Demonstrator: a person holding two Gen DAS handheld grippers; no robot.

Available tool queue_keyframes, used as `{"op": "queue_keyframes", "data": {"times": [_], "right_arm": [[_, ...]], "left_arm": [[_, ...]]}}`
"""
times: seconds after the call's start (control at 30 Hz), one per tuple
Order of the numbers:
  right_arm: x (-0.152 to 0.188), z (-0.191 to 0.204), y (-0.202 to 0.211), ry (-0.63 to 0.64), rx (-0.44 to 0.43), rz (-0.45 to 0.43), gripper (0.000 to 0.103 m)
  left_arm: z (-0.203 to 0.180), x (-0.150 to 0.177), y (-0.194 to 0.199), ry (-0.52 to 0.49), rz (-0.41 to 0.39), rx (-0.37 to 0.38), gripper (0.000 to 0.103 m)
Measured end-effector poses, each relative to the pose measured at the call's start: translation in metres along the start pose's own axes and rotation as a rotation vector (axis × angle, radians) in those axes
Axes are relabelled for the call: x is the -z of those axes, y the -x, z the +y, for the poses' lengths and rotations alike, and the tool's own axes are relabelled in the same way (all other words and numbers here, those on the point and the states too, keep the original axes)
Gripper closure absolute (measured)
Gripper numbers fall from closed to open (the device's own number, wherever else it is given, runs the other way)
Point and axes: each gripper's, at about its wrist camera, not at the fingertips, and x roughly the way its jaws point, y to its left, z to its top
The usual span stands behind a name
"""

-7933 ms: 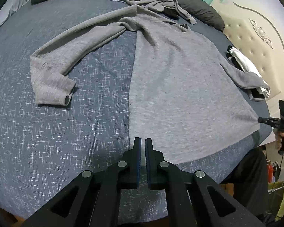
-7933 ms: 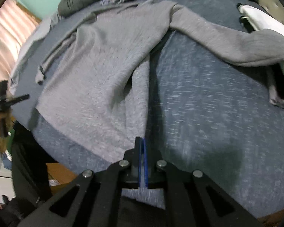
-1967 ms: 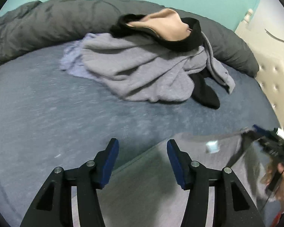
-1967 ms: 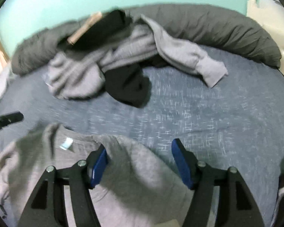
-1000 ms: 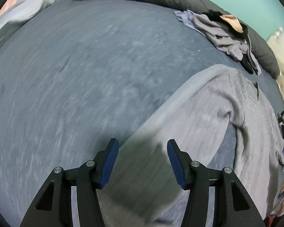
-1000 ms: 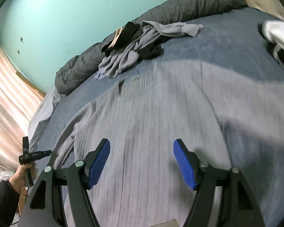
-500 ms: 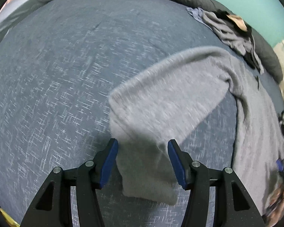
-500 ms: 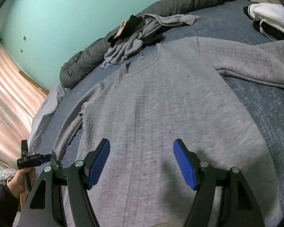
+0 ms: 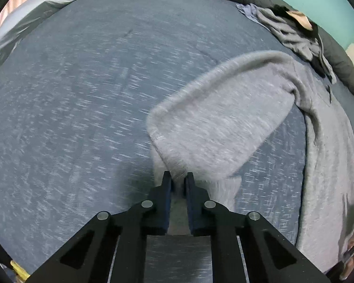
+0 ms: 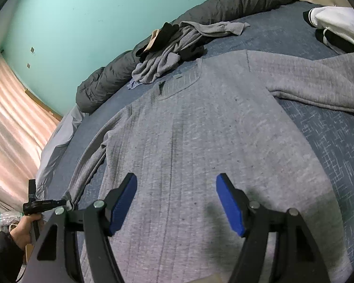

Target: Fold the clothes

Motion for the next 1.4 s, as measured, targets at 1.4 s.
{"op": "queue_keyframes", "data": {"times": [1.4], "right_arm": [[-0.182, -0.198, 0.226, 0.025, 0.625, -0.035, 0.027]], "left_arm": [[-0.073, 0.016, 0.019, -0.117, -0.105, 0.064, 0.059]]}}
